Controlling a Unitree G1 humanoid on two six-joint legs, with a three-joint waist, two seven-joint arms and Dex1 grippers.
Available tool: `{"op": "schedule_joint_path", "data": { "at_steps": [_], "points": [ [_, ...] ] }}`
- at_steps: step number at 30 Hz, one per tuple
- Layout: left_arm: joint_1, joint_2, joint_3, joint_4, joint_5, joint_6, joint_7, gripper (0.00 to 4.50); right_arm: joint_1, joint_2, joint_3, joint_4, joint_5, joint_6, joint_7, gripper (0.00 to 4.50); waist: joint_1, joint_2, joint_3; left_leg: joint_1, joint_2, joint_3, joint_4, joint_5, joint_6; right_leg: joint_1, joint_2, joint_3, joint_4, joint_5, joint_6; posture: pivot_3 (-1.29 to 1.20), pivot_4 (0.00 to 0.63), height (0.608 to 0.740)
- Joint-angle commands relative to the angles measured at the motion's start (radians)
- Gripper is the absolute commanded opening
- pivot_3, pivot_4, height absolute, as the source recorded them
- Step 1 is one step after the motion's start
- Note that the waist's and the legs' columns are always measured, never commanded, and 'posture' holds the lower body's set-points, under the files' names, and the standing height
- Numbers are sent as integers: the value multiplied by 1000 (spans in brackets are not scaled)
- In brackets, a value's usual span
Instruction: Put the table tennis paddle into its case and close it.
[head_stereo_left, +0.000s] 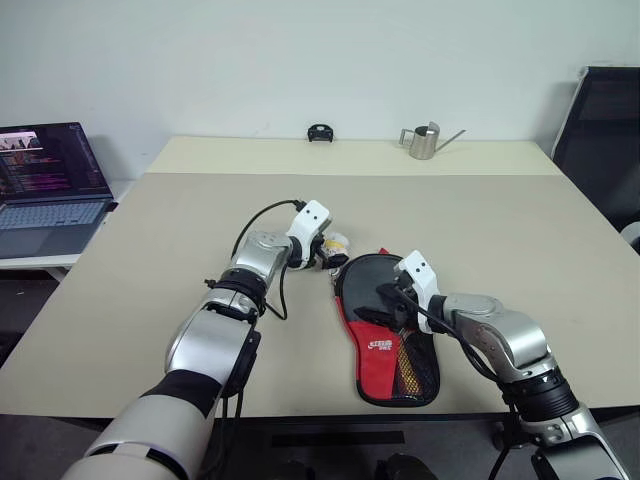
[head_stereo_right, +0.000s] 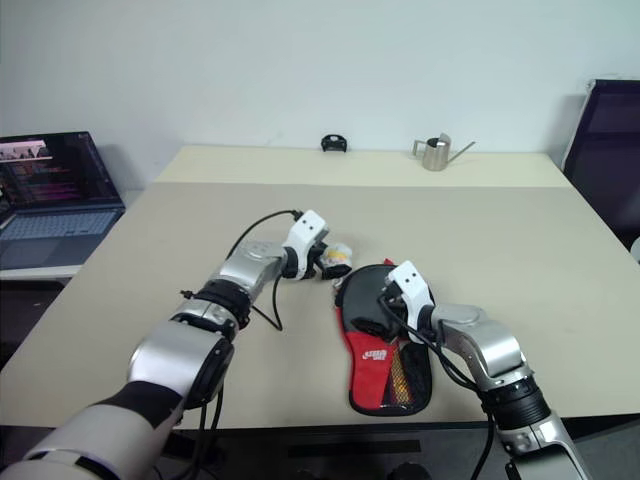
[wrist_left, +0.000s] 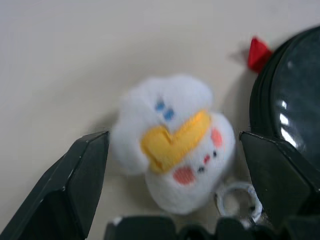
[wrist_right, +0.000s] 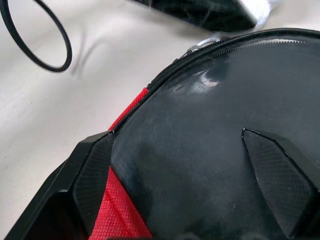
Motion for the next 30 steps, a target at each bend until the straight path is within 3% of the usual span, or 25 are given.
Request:
{"op": "schedule_joint_path", "data": {
  "at_steps": [1, 4, 7, 15, 19, 30],
  "points": [
    [-30, -32, 28, 26, 13, 7, 20, 4500, 5, 13, -29, -44, 6, -6, -19, 4467, 1, 0, 0, 0, 0, 0, 0, 0, 0, 0, 0, 0, 0, 0, 0, 0, 150, 740],
    [-17, -52, 42, 34, 21, 4, 23, 4500, 12, 21, -34, -51, 5, -5, -37, 4467, 2, 0, 0, 0, 0, 0, 0, 0, 0, 0, 0, 0, 0, 0, 0, 0, 150, 740],
    [-6, -67, 50, 35, 33, -4, 24, 3983, 18, 24, -39, -57, 3, -3, -52, 4500, 4, 0, 0, 0, -1, 0, 0, 0, 0, 0, 0, 0, 0, 0, 0, 0, 150, 740],
    [10, -73, 62, 28, 49, -14, -9, 1232, 25, 17, -64, -55, -10, -9, -97, 4500, 4, 0, 0, 0, -1, 0, 0, 0, 0, 0, 0, 0, 0, 0, 0, 0, 150, 740],
    [24, -55, 71, 16, 47, -20, -36, 198, 31, 10, -69, -57, -9, 11, -105, 4500, 4, -1, 0, 0, -1, 0, 0, 0, 0, 0, 0, 0, 0, 0, 0, 0, 150, 740],
    [87, -9, 118, -103, -1, -2, -133, 180, 50, -15, -27, -23, -25, -17, -46, 4500, 0, -1, -1, 1, 0, 0, 0, 0, 0, 0, 0, 1, 1, 0, 0, 0, 150, 740]
  ]
}}
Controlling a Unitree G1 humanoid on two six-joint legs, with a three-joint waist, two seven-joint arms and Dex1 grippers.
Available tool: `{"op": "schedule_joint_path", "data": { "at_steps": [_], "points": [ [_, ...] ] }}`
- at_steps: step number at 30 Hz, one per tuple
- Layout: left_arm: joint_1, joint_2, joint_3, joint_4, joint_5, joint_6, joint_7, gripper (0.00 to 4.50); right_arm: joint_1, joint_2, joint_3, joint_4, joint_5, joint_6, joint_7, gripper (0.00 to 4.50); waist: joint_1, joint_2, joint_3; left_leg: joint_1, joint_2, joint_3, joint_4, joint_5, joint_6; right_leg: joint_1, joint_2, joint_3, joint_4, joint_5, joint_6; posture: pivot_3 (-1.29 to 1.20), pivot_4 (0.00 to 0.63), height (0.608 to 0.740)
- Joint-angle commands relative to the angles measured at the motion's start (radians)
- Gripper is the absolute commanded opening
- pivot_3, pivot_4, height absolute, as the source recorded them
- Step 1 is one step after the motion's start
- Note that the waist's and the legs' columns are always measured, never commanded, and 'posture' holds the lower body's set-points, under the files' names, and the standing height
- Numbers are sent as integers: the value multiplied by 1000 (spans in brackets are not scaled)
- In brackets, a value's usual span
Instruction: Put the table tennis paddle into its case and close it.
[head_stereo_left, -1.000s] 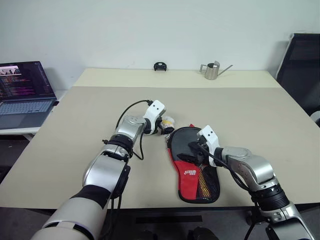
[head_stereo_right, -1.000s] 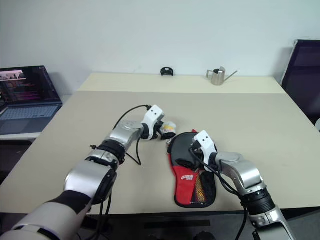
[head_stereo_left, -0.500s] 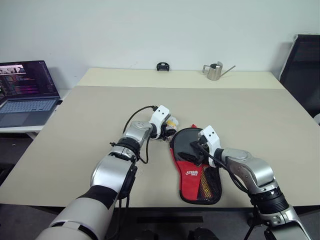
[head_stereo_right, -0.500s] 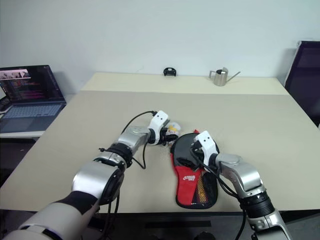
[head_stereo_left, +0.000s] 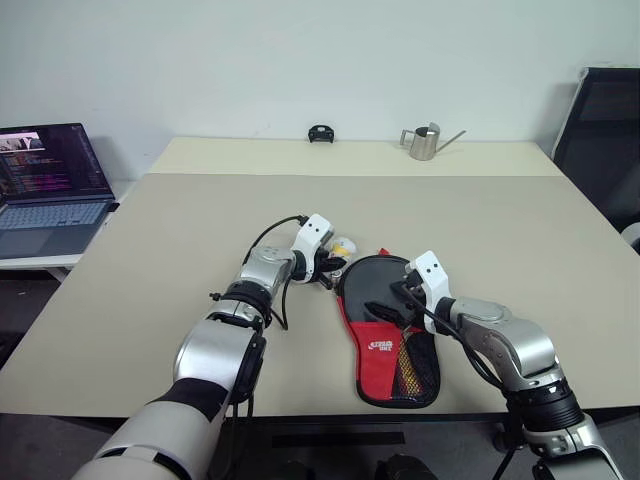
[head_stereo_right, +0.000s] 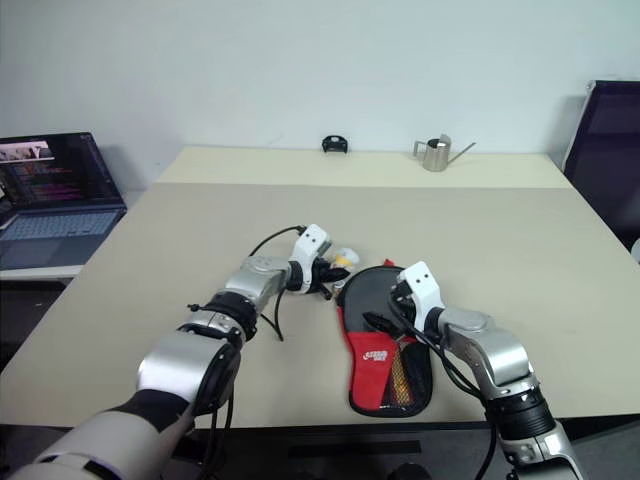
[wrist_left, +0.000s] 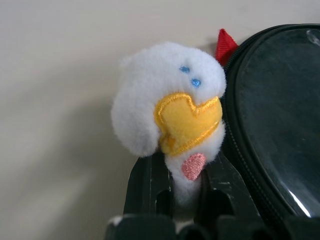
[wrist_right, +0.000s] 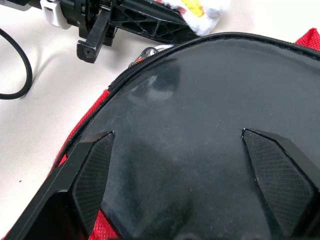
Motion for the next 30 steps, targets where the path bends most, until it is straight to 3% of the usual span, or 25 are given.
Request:
{"op": "schedule_joint_path", "data": {
  "at_steps": [1, 10, 17, 30],
  "points": [
    [17, 7, 10, -65, -21, 21, -33, 180, 2, -30, 38, 19, -17, -35, 63, 4500, 0, 0, 0, 0, 0, 0, 0, 0, 0, 0, 0, 0, 0, 0, 0, 0, 150, 740],
    [50, 17, 12, -186, -28, 73, -65, 180, -49, -119, 161, 177, -151, -187, 195, 4500, -1, 0, 0, 1, 0, 0, 1, 0, 0, 1, 1, 0, 0, 0, 0, 0, 150, 740],
    [75, 53, -7, -273, -14, 112, -95, 180, -58, -95, 191, 229, -186, -205, 226, 4500, -1, -1, -2, 3, 0, 0, 1, 0, 0, 3, 1, 0, 2, 0, 0, 0, 150, 740],
    [-84, -34, -22, -43, 22, -16, 21, 180, -53, -21, 185, 368, -222, -242, 216, 4500, -4, -7, -11, 8, 0, 1, 1, 0, 0, 5, 1, 2, 5, 1, 0, 0, 150, 740]
  ]
}}
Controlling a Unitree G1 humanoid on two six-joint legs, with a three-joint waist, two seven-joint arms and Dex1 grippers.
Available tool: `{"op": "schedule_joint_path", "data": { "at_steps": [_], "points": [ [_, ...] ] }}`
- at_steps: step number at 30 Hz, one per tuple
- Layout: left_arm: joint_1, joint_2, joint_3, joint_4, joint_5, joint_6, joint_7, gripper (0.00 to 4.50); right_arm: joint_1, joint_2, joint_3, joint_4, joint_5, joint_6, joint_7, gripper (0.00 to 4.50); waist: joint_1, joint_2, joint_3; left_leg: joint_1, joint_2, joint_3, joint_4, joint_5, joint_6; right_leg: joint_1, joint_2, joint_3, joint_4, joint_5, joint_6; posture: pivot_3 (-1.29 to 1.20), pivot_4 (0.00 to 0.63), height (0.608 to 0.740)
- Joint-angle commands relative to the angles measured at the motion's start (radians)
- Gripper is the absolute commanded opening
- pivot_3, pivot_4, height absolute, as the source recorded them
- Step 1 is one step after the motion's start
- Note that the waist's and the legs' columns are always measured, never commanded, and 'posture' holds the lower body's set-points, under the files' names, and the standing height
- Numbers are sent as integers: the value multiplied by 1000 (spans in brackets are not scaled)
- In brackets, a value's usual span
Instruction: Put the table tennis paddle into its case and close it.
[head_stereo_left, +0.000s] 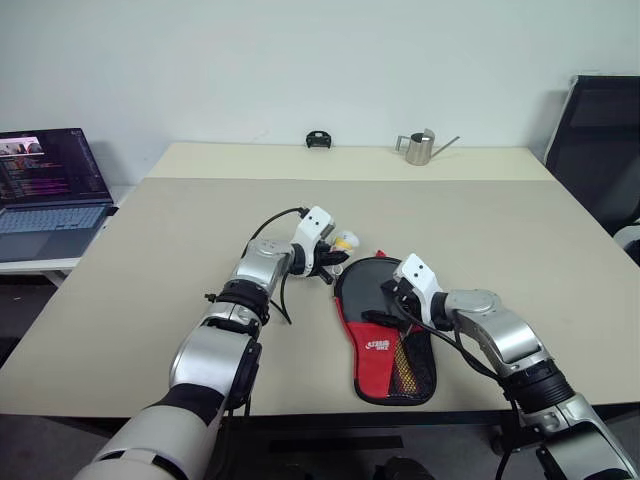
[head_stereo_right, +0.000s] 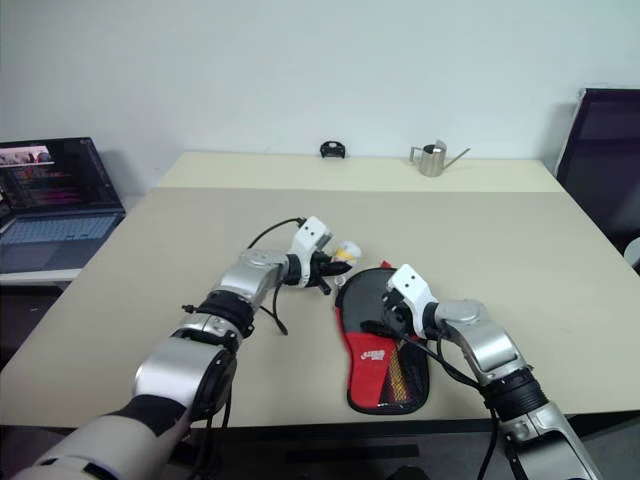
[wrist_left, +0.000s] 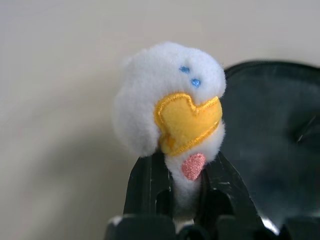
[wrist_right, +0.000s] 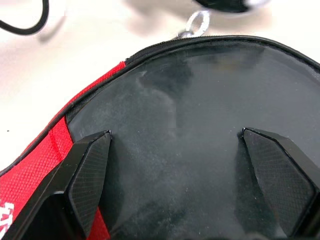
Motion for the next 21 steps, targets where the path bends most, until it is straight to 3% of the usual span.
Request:
{"op": "schedule_joint_path", "data": {
  "at_steps": [1, 5, 21],
  "points": [
    [-61, -24, -8, 51, 19, -59, 36, 180, 47, 20, 51, 106, -44, 29, -5, 4500, 0, 0, -1, 1, 0, 0, 0, 0, 0, 1, 0, 0, 1, 0, 0, 0, 150, 740],
    [-83, -42, -21, 107, 47, -92, 80, 179, 64, 31, 48, 109, -54, 32, -7, 4500, -1, 0, -1, 15, 1, -1, -2, 0, 0, 14, 1, -1, -2, 0, 0, 0, 150, 740],
    [-130, -108, -4, 202, 119, -151, 367, 179, 137, 53, 20, 47, -52, 100, -51, 4500, 3, 0, -4, 18, 1, -2, -2, 0, 0, 20, 1, -1, -5, 0, 1, 0, 150, 740]
  ]
}}
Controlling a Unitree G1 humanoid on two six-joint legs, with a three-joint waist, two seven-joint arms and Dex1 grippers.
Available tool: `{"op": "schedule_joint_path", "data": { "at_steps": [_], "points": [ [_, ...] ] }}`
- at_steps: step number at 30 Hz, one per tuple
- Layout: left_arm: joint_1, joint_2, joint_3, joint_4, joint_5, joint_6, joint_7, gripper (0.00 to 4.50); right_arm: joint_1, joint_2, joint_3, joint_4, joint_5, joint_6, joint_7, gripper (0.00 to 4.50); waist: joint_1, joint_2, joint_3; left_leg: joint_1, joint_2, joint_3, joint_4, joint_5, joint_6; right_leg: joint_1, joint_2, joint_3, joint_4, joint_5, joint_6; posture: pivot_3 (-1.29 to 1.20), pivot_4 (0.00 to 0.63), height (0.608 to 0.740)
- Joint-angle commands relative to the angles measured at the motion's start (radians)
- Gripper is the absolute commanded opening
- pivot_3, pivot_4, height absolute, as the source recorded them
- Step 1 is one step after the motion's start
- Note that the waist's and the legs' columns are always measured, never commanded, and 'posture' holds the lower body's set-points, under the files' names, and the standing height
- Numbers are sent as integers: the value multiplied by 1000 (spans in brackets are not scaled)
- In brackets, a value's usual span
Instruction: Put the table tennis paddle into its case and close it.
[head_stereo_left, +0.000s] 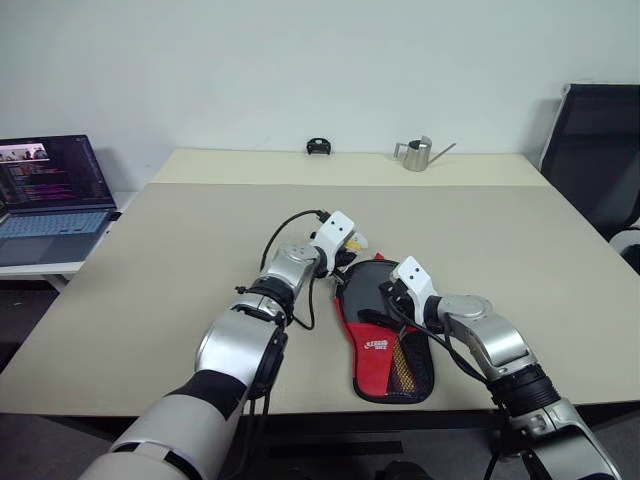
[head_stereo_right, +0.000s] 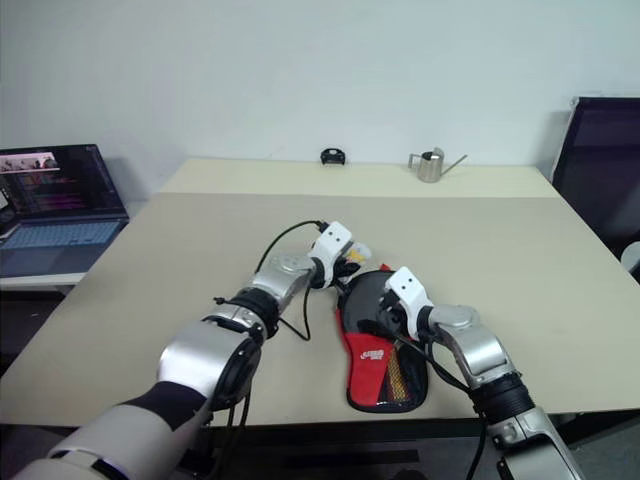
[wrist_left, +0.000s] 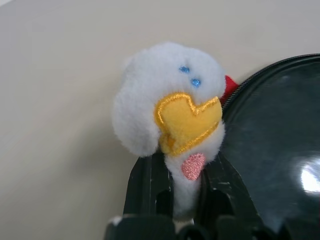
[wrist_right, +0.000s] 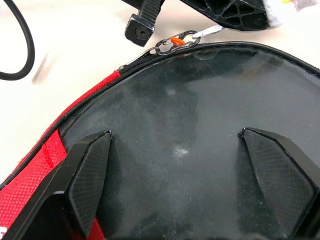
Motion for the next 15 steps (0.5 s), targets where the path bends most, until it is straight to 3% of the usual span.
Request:
{"op": "schedule_joint_path", "data": {
  "at_steps": [1, 15],
  "points": [
    [-62, -11, 14, -10, 16, -42, 69, 179, 92, -11, 54, 30, -17, 118, 7, 4500, 1, 0, 0, 0, 0, 0, 0, 0, 0, 0, 0, 0, 0, 0, 0, 0, 150, 740],
    [-99, -53, 10, 8, 82, -71, 213, 179, 237, -44, 43, -219, 15, 277, -30, 4500, 5, 0, 0, -5, -1, -2, -1, 0, 0, -1, -1, -3, -3, -1, 1, 0, 150, 740]
  ]
}}
